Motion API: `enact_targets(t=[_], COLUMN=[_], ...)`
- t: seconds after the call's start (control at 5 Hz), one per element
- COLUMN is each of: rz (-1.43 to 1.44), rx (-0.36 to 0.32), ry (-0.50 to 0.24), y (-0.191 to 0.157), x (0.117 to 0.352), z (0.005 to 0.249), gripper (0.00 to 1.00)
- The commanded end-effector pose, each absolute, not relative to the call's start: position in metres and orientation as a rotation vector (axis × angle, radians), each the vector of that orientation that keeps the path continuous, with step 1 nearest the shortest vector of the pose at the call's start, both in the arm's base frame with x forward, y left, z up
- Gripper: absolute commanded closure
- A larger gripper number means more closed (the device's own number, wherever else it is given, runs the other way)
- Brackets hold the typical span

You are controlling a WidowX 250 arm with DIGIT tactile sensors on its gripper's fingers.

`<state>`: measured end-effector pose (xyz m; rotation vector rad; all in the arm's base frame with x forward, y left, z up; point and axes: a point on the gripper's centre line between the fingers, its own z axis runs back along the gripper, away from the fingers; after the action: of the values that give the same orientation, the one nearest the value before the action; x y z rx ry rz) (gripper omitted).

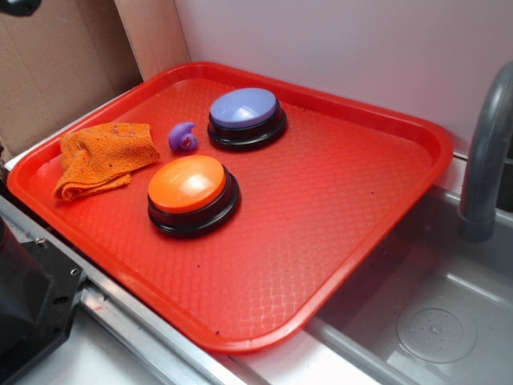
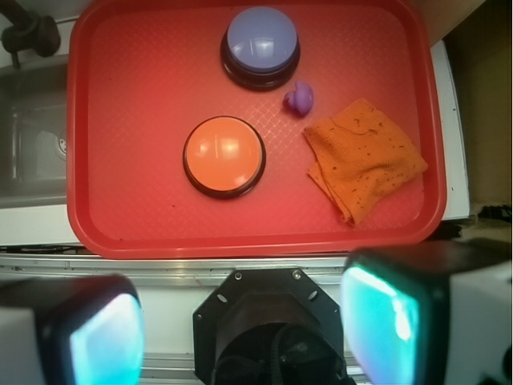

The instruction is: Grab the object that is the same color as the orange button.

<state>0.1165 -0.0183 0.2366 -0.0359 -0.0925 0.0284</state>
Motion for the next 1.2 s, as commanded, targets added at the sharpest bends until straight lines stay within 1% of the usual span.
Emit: enact_targets(t=[0.0,0.2,0.4,0.6,0.8,1.0], rz=[0.028,0.177,0.401,0.607,0.859,1.081], rx=[-0.036,-0.042,-0.072,-0.066,-0.09,-0.099], ry=[-0.092,-0.096,-0.117,-0.132,-0.149,-0.128], y=[-0.018,-0.009,0.008,0.024,0.043,0.064], x=[0.116,0.119,0.126,0.131,0.129,0.134], z=[0.237,0.23,0.216,0.197,0.178,0.153], gripper=[0.0,0.0,0.0,0.0,0.0,0.0])
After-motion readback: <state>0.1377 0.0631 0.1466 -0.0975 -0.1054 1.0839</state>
